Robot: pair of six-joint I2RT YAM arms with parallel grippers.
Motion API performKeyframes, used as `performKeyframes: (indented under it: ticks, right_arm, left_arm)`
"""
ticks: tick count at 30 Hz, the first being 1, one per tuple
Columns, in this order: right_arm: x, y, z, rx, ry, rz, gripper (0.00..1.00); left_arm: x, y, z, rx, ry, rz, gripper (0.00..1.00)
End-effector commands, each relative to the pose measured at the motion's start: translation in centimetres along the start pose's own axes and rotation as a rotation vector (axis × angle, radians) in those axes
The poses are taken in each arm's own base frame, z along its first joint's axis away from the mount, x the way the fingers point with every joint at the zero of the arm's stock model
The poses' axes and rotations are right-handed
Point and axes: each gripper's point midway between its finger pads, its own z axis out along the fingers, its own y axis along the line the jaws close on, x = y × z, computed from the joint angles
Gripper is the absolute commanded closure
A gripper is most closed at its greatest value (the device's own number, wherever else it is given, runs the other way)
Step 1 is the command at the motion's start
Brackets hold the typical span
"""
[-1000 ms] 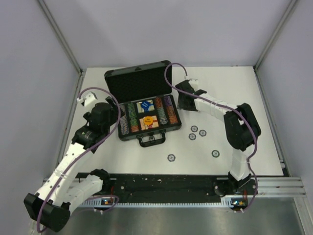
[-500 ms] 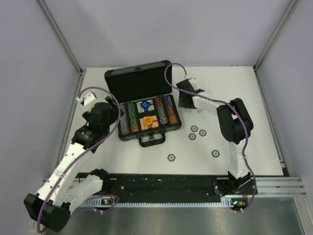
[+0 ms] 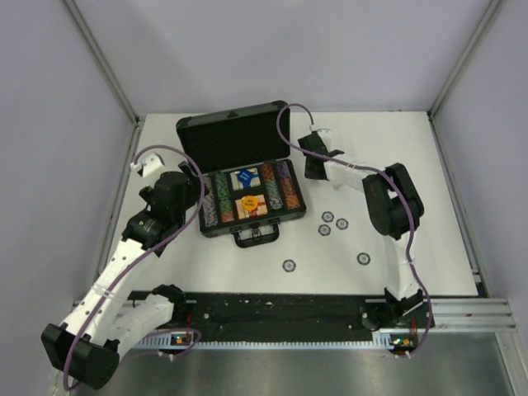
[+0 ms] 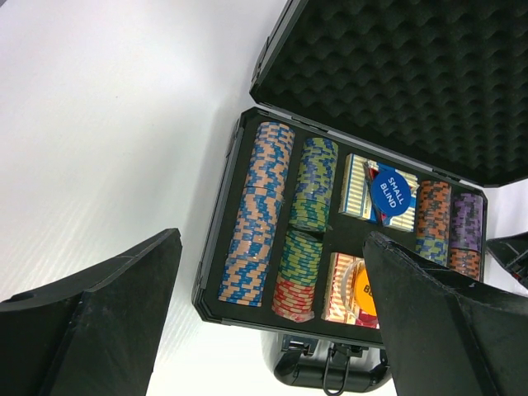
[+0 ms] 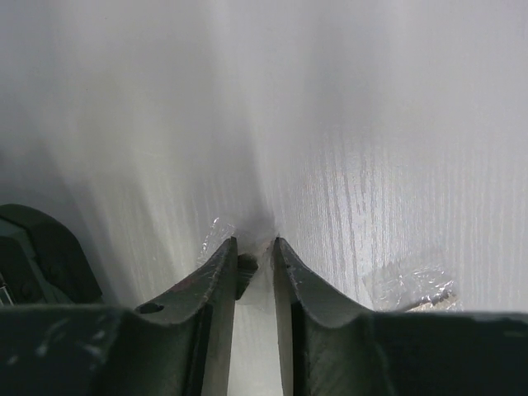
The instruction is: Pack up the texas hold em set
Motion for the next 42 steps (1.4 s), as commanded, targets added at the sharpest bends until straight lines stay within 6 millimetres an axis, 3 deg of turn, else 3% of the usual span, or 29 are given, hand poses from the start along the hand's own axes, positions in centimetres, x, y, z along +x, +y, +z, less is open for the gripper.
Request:
performKeyframes:
  ticks: [1,6,9,15,20,25,29,32,42]
  right_arm:
    - [0.0,-0.5,0.0,0.014,0.015,-0.018,0.81]
    - [-2.3,-0.5,-2.5,-0.004,-0.034,0.015,0.99]
    - [-3.7,-0.5,-5.1,-0.042,-0.067,0.055,1.0]
    - [-4.6,-0.1,-9.7,-0.149,-0.086,0.094,1.0]
    - [-4.1,3.9,-14.8,-0.293,-0.132,0.03,1.0]
    - [-2.8,10.6,-19.3,-0.469,-0.183,-0.062,1.0]
    - [-1.5,15.8,-20.1,-0.556,-0.195,-0.136,1.0]
    - [-0.8,18.4,-20.1,-0.58,-0.212,-0.175,1.0]
    - [0.2,23.1,-19.3,-0.635,-0.213,-0.261,0.98]
  left_arm:
    - [-1.8,-0.6,-0.2,0.011,-0.055,-0.021,0.02]
    - [-1.8,-0.7,-0.2,0.016,-0.053,-0.021,0.03]
    - [-1.8,-0.6,-0.3,0.017,-0.054,-0.023,0.02]
    - [-1.7,-0.6,-0.2,0.018,-0.049,-0.022,0.02]
    - [-1.7,-0.4,-0.3,0.014,-0.05,-0.025,0.03]
    - [-1.5,-0.1,-0.5,0.01,-0.048,-0.037,0.03]
    - [-1.2,0.1,-0.6,0.01,-0.041,-0.039,0.03]
    - [-1.3,0.2,-0.9,0.012,-0.043,-0.039,0.03]
    - [-1.0,0.5,-1.1,0.016,-0.043,-0.049,0.03]
